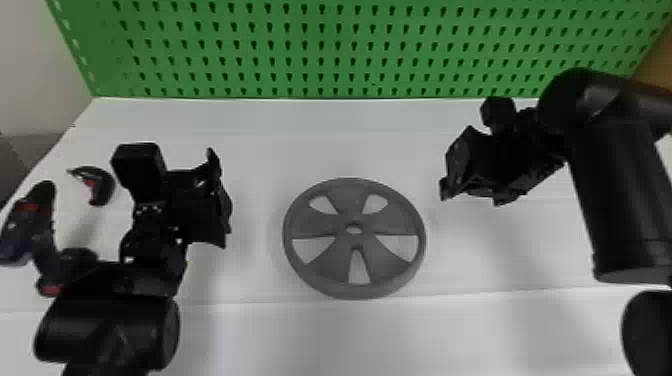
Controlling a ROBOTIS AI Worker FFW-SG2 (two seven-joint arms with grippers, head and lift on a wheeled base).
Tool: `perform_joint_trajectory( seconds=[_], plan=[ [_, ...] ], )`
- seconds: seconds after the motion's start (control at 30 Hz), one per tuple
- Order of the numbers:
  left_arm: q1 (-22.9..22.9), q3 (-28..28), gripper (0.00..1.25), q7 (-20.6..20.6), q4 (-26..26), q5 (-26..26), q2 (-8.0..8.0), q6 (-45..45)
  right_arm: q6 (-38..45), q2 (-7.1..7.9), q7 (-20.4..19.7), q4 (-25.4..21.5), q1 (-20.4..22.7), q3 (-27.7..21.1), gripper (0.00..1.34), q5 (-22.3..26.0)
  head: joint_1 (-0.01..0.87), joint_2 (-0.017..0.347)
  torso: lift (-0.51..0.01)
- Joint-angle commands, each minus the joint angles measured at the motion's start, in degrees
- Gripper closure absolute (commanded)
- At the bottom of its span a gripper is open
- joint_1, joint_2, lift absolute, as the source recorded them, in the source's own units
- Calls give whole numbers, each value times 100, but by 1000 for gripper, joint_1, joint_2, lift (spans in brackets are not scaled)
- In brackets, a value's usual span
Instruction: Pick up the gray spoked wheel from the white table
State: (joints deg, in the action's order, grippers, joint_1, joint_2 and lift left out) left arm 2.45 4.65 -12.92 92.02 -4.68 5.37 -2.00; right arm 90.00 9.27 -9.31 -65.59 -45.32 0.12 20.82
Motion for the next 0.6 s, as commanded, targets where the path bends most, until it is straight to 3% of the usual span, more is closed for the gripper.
perform_joint_trajectory(
  seconds=[0.0, 0.57],
  plan=[
    [1, 1, 128, 0, 0, 2, 8, -2, 8, 31, 0, 126, -21, 94, 139, 19, 765, 2, -96],
    [1, -17, 127, 0, 0, 2, 8, -2, 8, 58, 0, 284, -12, 173, 137, 72, 765, 2, -96]
  ],
)
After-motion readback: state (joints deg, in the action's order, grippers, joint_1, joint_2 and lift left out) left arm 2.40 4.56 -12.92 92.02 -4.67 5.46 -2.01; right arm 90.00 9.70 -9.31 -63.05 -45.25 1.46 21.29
